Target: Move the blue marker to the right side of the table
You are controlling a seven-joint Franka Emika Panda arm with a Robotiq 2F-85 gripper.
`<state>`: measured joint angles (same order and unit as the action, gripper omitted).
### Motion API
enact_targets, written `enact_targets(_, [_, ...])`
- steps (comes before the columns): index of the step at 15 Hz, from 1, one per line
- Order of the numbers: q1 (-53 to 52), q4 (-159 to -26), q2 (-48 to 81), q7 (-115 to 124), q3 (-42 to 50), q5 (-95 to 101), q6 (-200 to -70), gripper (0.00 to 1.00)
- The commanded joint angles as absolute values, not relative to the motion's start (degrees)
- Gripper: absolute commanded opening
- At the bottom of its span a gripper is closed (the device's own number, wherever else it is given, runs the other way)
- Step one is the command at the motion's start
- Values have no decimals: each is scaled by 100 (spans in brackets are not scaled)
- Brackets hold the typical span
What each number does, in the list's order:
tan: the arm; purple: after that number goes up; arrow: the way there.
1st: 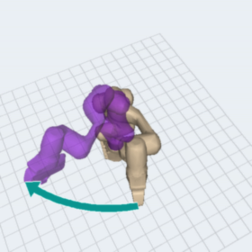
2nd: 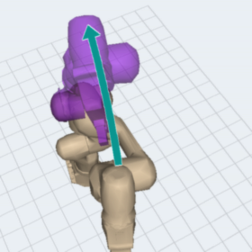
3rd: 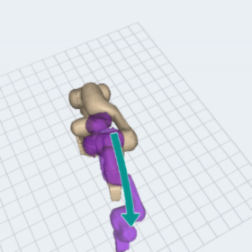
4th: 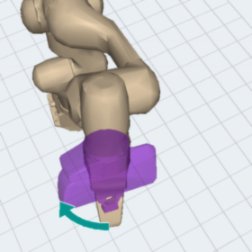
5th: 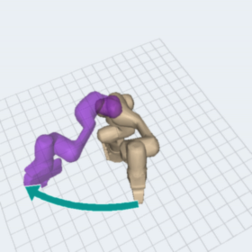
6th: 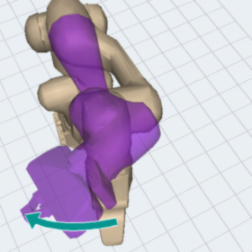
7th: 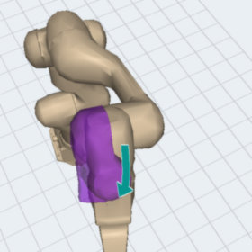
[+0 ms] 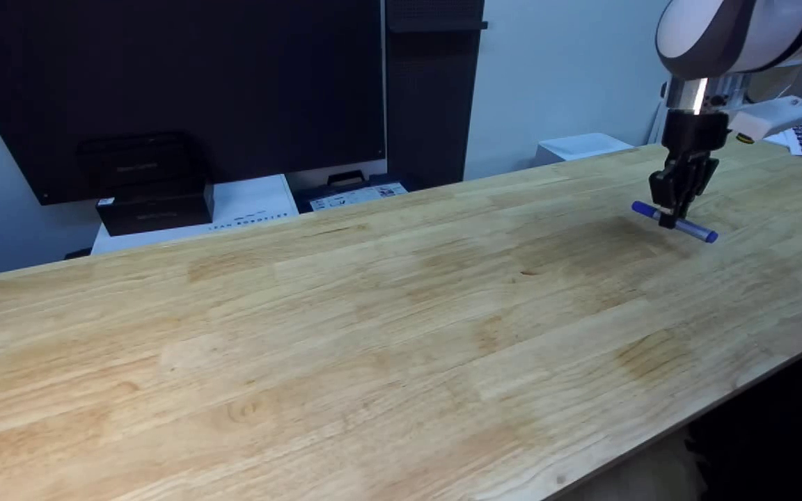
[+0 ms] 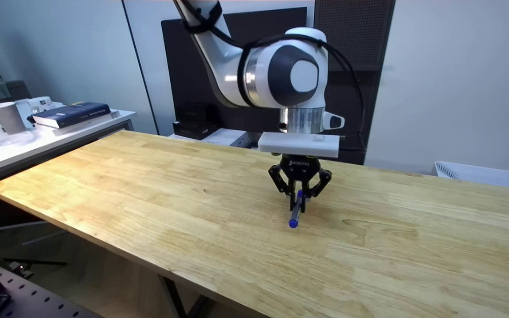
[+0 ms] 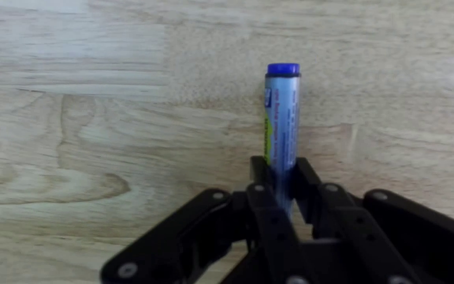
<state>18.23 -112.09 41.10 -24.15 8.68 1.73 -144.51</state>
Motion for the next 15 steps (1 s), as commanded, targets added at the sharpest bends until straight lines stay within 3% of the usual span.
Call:
enact_targets(1, [1803,-10717,4574,-1902,963,384,-14633,5])
enact_targets(4, [1946,-10552,4713,-1930,827,276,-14623,5])
enact_targets(5, [2003,-10532,4692,-1993,771,231,-14555,14])
enact_targets(6, [2060,-10523,4669,-2050,702,175,-14545,46])
enact_targets(8, [2123,-10549,4605,-2107,600,118,-14552,52])
enact_targets(15, [2078,-10888,4014,-2150,314,-40,-14535,100])
